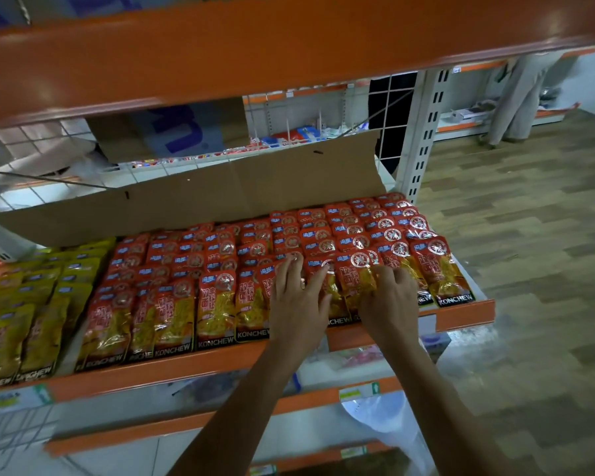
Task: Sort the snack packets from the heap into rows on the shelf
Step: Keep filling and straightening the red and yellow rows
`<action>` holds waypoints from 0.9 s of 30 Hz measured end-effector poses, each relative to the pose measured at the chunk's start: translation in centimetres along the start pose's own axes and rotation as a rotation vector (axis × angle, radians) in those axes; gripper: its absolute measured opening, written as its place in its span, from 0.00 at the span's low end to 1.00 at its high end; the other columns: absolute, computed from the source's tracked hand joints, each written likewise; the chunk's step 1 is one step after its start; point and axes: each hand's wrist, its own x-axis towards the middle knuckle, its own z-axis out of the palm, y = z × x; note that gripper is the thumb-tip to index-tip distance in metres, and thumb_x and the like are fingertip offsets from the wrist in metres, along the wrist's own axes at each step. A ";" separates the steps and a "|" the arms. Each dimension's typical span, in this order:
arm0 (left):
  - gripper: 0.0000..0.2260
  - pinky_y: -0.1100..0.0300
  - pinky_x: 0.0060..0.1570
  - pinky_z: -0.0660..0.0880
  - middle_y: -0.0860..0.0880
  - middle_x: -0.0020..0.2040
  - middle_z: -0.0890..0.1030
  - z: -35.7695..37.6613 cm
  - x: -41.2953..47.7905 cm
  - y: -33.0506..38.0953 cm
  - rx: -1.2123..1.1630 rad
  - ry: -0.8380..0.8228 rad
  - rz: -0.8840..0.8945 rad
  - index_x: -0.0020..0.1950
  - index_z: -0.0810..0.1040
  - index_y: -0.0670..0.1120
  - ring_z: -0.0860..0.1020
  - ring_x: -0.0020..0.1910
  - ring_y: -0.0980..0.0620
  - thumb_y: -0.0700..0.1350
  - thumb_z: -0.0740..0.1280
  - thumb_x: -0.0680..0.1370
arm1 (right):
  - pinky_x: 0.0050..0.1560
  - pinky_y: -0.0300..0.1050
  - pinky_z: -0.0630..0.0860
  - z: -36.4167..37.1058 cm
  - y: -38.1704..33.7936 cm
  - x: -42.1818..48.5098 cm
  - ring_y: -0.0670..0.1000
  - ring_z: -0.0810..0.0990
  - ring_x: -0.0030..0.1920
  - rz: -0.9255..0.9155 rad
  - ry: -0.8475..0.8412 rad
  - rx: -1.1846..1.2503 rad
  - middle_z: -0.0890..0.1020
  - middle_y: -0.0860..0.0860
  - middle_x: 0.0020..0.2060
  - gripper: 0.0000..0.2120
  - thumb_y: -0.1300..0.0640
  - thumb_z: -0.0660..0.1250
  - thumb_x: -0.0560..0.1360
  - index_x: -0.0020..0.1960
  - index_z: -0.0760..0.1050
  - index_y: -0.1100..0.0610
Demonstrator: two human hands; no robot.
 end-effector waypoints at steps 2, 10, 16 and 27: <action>0.22 0.52 0.73 0.50 0.46 0.77 0.59 -0.5 -0.4 -0.4 -0.032 0.032 -0.029 0.73 0.65 0.53 0.50 0.77 0.46 0.54 0.60 0.80 | 0.56 0.47 0.66 0.3 -1.0 -0.3 0.57 0.69 0.58 -0.038 0.024 0.015 0.74 0.57 0.57 0.20 0.62 0.69 0.72 0.63 0.72 0.59; 0.30 0.48 0.75 0.51 0.47 0.77 0.58 -5.4 -3.7 -8.2 -0.035 0.045 -0.172 0.75 0.62 0.51 0.50 0.77 0.45 0.47 0.67 0.74 | 0.60 0.49 0.65 4.4 -9.9 -3.9 0.59 0.73 0.58 -0.359 -0.111 0.054 0.78 0.55 0.58 0.19 0.62 0.66 0.71 0.62 0.75 0.57; 0.20 0.43 0.67 0.67 0.39 0.66 0.75 -11.5 -9.5 -17.9 -0.027 0.261 -0.245 0.67 0.74 0.41 0.70 0.68 0.37 0.46 0.63 0.77 | 0.63 0.49 0.66 10.0 -20.2 -10.0 0.62 0.75 0.60 -0.517 -0.205 0.113 0.79 0.58 0.59 0.18 0.63 0.68 0.71 0.61 0.77 0.60; 0.22 0.45 0.68 0.66 0.40 0.69 0.73 -20.6 -22.9 -37.4 0.106 0.305 -0.523 0.69 0.73 0.43 0.67 0.71 0.39 0.48 0.67 0.77 | 0.70 0.50 0.63 21.7 -38.6 -24.5 0.57 0.66 0.70 -0.695 -0.455 0.229 0.71 0.56 0.69 0.22 0.58 0.65 0.77 0.70 0.69 0.59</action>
